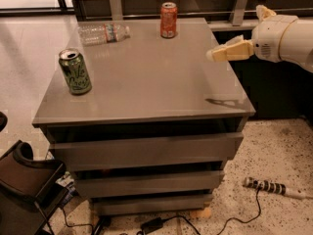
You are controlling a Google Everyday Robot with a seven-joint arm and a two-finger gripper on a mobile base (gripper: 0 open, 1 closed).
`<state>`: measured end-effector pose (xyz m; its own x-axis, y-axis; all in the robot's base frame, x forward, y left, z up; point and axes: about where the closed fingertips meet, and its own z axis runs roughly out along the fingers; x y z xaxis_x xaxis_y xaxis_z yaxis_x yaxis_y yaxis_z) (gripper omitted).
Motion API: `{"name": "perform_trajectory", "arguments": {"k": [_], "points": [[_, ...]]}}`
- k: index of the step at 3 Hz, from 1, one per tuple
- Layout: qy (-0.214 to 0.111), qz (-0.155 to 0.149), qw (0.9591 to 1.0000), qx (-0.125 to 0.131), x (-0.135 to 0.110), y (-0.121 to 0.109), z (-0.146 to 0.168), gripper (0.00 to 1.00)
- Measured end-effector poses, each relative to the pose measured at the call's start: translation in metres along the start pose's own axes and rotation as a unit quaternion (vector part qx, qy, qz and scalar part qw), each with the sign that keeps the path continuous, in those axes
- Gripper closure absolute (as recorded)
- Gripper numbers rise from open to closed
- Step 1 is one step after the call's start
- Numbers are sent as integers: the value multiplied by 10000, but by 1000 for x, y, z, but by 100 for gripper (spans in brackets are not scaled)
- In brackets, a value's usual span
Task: Move coke can near green can
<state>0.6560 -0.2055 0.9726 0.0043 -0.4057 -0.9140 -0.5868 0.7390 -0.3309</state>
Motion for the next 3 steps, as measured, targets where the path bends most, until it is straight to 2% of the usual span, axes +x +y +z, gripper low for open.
{"name": "perform_trajectory", "arguments": {"k": [1,2,3], "points": [[12,13,10000,8,1,-1,-1,0],[-79,52,9999,-50,3,-9,17,0],[-232,190,9995,-41,9,-32,54,0]]}}
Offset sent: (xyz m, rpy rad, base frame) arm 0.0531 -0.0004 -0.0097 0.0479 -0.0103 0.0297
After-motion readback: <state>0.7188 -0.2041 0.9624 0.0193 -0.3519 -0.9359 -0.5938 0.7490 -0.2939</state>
